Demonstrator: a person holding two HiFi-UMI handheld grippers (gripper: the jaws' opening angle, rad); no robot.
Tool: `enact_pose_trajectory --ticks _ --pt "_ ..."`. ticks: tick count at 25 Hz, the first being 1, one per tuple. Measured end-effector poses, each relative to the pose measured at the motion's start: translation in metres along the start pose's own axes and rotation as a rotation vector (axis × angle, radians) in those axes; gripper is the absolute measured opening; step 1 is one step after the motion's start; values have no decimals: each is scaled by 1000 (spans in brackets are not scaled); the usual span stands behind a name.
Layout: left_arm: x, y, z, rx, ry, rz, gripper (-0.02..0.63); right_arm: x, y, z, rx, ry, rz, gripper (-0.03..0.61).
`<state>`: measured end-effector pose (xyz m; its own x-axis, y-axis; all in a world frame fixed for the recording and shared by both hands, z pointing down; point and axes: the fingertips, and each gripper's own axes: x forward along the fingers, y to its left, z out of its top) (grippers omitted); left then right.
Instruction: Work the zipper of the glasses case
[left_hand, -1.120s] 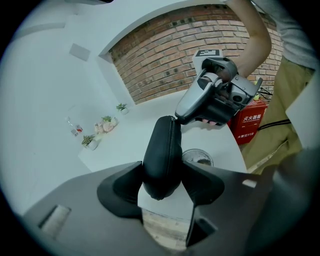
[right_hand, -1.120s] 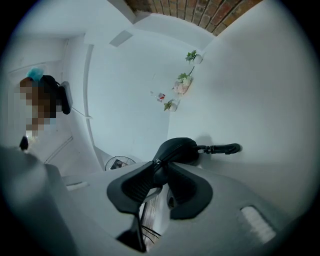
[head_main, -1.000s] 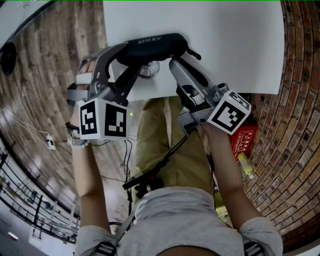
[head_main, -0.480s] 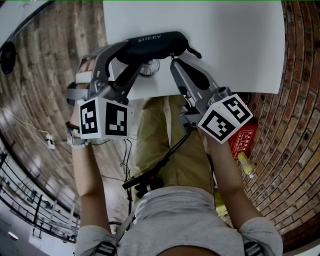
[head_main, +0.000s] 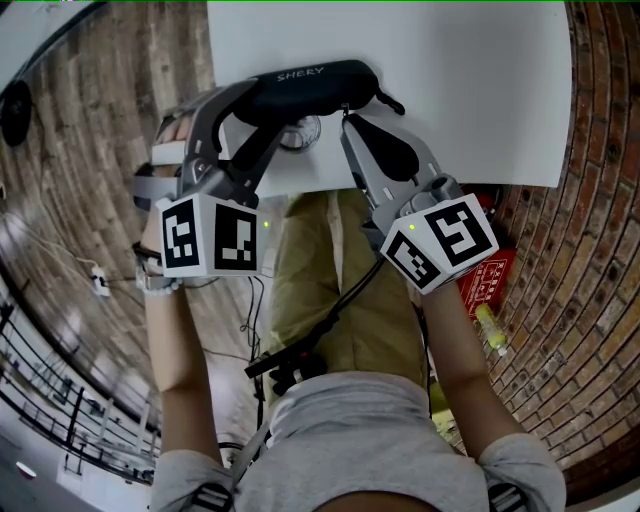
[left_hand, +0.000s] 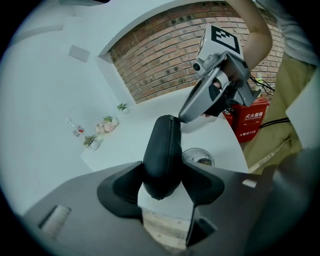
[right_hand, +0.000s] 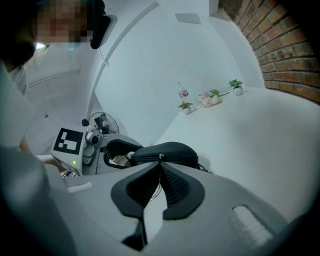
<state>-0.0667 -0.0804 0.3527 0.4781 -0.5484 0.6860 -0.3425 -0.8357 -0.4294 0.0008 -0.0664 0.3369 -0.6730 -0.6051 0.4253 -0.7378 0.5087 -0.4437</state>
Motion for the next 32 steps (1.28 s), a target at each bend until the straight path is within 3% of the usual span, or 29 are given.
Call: enact_pose_trajectory --ticks 13,19,32 --pt "-1 -1 1 11 -1 4 261 7 1 4 -139 25 -52 20" --pt "-2 1 -1 7 17 5 258 9 6 4 -260 73 -108 5" --pt "-2 -1 0 5 28 10 258 17 26 2 -319 116 -38 5"
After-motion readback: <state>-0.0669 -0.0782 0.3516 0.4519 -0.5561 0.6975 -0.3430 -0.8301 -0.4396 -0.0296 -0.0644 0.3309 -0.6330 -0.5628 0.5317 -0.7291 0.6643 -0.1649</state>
